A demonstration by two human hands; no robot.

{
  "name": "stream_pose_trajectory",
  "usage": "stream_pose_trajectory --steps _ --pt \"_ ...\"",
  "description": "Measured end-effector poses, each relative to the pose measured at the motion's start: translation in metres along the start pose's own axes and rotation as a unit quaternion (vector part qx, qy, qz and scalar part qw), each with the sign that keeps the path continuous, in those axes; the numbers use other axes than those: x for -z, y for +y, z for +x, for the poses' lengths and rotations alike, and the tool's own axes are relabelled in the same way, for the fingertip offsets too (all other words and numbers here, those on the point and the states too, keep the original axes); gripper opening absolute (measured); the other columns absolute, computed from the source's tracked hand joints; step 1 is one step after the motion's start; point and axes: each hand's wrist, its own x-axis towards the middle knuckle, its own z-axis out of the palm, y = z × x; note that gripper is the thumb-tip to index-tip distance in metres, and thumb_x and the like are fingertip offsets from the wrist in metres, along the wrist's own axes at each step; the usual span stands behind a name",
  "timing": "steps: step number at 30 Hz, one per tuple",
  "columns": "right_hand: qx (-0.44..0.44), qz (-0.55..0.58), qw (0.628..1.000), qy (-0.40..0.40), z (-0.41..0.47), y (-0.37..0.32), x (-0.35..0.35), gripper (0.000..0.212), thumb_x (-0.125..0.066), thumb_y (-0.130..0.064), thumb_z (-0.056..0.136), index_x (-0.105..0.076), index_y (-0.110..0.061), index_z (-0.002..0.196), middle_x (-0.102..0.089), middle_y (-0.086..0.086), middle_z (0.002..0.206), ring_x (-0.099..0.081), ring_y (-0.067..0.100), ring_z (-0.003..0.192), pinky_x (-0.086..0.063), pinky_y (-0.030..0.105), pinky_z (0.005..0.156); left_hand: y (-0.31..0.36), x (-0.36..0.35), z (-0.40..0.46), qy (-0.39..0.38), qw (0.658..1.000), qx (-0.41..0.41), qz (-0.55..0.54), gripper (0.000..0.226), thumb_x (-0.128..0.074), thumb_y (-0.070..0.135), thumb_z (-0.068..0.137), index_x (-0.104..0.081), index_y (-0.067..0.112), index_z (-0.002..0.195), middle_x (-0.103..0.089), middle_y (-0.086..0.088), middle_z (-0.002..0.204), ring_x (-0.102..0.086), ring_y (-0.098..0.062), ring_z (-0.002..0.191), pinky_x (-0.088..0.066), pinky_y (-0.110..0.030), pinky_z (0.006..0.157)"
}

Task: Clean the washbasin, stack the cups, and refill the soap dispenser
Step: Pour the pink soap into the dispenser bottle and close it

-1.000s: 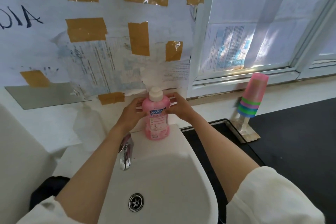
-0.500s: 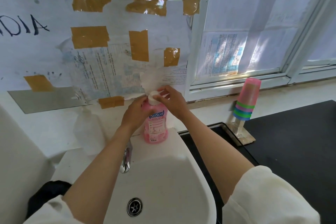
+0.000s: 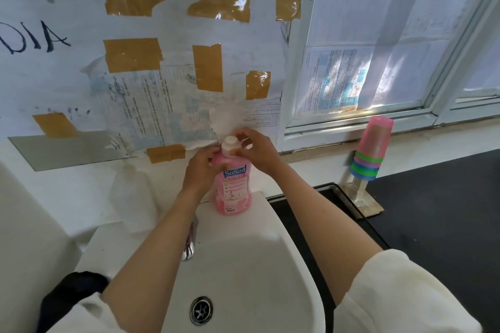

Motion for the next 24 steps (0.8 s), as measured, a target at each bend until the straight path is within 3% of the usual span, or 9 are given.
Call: stream_pose_trajectory --steps 4,9,18,21,24 --pt "0.002 -0.009 0.999 -0.04 0.001 0.001 0.002 0.038 -0.067 -0.012 0.08 -0.055 -0.008 0.116 -0.062 0.008 0.114 -0.054 0.015 0.093 -0.043 0.025 0.083 -0.001 0.001 0.0 0.001 1.0 0.004 -0.004 0.048 -0.069 0.012 0.079 -0.055 0.011 0.125 -0.055 -0.011 0.126 -0.056 -0.027 0.11 -0.045 -0.033 0.093" --pt "-0.008 -0.049 0.998 0.032 0.001 -0.001 -0.012 0.05 -0.075 -0.031 0.07 -0.054 -0.015 0.112 -0.055 0.006 0.111 -0.054 0.021 0.097 -0.048 0.036 0.085 0.002 -0.001 -0.005 0.007 1.0 0.005 -0.012 0.051 -0.068 0.014 0.079 -0.052 0.009 0.127 -0.055 -0.011 0.125 -0.055 -0.027 0.11 -0.045 -0.038 0.095" --pt "0.031 -0.011 0.999 0.033 -0.007 0.001 -0.011 0.04 -0.068 -0.019 0.077 -0.055 -0.011 0.114 -0.058 0.007 0.112 -0.052 0.017 0.099 -0.041 0.027 0.083 -0.002 0.001 0.002 -0.01 0.999 0.027 -0.016 0.056 -0.074 0.014 0.073 -0.055 0.01 0.126 -0.055 -0.008 0.125 -0.056 -0.025 0.108 -0.047 -0.039 0.095" --pt "0.038 -0.006 0.999 0.027 -0.008 -0.004 -0.014 0.04 -0.067 -0.015 0.078 -0.055 -0.011 0.115 -0.057 0.006 0.117 -0.052 0.018 0.103 -0.044 0.032 0.088 -0.006 0.002 0.004 -0.021 0.999 0.026 -0.024 0.059 -0.076 0.013 0.071 -0.055 0.012 0.126 -0.056 -0.007 0.126 -0.057 -0.024 0.107 -0.048 -0.037 0.094" --pt "0.035 -0.066 0.996 0.047 -0.003 -0.006 -0.013 0.041 -0.071 -0.027 0.076 -0.058 -0.014 0.113 -0.05 0.007 0.119 -0.05 0.021 0.105 -0.044 0.037 0.09 -0.006 0.002 0.004 -0.016 0.999 0.026 -0.025 0.055 -0.073 0.01 0.074 -0.055 0.012 0.126 -0.054 -0.006 0.127 -0.056 -0.024 0.109 -0.048 -0.034 0.092"
